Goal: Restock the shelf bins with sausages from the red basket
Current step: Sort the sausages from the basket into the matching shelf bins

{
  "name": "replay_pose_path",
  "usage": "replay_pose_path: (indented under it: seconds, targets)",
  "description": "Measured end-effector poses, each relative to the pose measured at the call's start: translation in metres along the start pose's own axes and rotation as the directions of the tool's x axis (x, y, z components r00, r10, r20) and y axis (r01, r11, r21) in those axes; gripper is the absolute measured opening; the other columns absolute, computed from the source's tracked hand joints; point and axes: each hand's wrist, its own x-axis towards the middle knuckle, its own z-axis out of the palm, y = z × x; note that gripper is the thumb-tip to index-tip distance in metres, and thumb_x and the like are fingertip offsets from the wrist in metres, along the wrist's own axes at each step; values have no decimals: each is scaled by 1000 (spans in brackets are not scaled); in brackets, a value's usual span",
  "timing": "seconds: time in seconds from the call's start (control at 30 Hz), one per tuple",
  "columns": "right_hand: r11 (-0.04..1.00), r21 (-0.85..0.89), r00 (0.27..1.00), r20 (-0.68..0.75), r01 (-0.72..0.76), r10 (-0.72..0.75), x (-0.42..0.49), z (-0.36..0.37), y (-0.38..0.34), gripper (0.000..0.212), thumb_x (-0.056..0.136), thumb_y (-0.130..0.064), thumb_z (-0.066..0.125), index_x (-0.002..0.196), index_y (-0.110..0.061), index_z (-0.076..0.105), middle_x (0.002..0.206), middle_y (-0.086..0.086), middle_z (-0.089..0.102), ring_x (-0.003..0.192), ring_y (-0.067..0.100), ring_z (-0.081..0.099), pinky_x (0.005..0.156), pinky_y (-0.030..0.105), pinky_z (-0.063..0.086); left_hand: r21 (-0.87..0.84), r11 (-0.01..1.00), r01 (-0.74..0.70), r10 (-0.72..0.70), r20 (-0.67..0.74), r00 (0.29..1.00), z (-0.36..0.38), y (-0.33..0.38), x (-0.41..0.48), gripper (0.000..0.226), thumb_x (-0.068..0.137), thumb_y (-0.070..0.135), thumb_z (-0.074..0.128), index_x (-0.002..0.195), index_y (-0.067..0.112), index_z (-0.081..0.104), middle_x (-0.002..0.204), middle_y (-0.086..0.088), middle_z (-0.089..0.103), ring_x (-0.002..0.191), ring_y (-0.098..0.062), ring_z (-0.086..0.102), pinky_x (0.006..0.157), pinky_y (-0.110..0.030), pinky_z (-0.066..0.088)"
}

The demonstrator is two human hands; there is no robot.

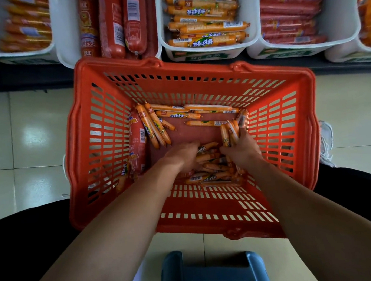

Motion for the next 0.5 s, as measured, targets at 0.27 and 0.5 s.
replay_pose_path:
  seconds: [0.27,0.5]
  targets:
    - [996,41,997,23,77,-78,-33,-24,-28,60,77,-28,80,126,-19,48,96,-4,60,81,16,59,73,28,46,-364,923,125,-155,-55,986,-22,-10,-54,60,88,44,71,138,21,48,125,-3,62,105,-21,59,89,-37,49]
    - [981,-12,981,12,195,-195,-81,-59,-60,48,78,-28,79,110,-18,45,84,-5,59,65,6,53,52,23,38,-507,858,76,-186,-169,968,-54,3,-120,74,91,46,68,151,20,35,146,-7,50,122,-26,54,87,-31,41]
